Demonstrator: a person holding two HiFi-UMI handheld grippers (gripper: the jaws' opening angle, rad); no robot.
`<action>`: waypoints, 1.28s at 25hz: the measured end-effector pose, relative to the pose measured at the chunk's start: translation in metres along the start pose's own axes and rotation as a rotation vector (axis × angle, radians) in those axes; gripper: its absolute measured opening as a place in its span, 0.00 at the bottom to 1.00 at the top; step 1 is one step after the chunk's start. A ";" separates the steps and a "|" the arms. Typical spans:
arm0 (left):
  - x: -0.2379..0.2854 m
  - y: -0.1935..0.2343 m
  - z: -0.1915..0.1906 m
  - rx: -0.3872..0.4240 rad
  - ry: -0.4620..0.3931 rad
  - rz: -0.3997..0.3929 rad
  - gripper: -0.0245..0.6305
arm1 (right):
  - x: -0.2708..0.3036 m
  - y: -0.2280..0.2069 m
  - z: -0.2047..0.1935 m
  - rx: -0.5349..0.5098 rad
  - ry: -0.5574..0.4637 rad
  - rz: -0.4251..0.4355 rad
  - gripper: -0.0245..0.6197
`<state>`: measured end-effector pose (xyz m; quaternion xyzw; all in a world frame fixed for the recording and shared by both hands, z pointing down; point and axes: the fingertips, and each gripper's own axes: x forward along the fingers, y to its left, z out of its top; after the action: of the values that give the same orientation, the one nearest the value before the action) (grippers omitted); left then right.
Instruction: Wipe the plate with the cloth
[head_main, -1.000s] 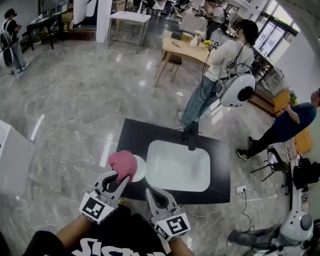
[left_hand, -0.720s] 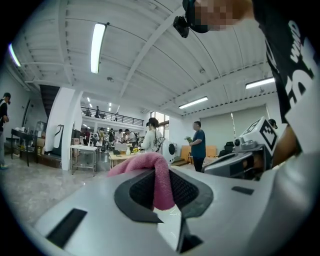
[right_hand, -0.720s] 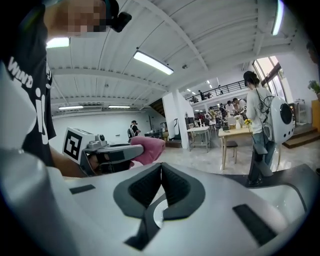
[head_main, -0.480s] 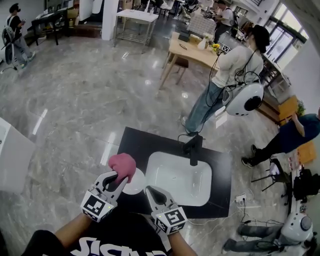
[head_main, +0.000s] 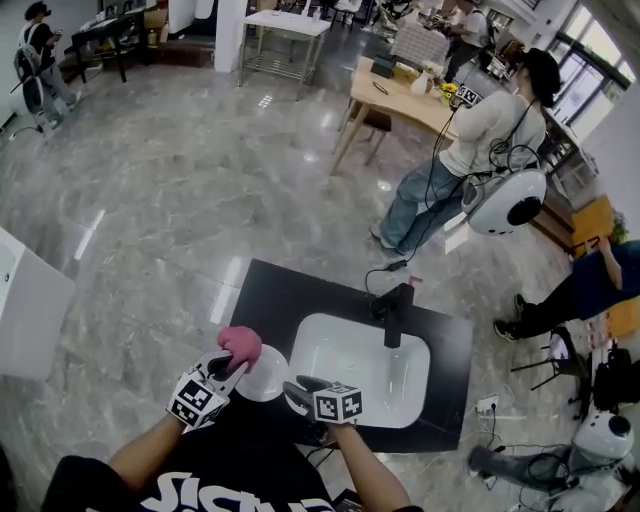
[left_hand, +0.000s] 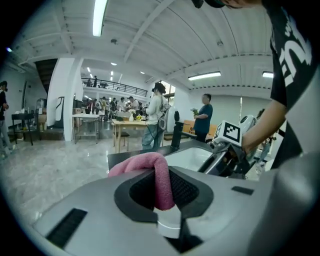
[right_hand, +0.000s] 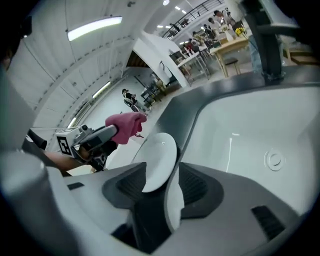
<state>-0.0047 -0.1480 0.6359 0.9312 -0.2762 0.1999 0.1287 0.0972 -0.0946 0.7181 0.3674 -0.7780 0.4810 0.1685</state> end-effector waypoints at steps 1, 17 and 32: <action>0.005 0.003 -0.010 0.005 0.022 -0.002 0.12 | 0.005 -0.004 -0.002 0.009 0.016 0.008 0.34; 0.046 0.001 -0.056 -0.007 0.154 -0.075 0.12 | 0.036 -0.009 -0.006 0.107 0.089 0.094 0.16; 0.031 0.007 -0.031 -0.018 0.082 -0.052 0.12 | 0.022 0.009 0.023 0.299 -0.062 0.223 0.08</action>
<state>0.0053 -0.1572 0.6780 0.9279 -0.2481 0.2321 0.1533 0.0782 -0.1215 0.7146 0.3145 -0.7385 0.5954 0.0339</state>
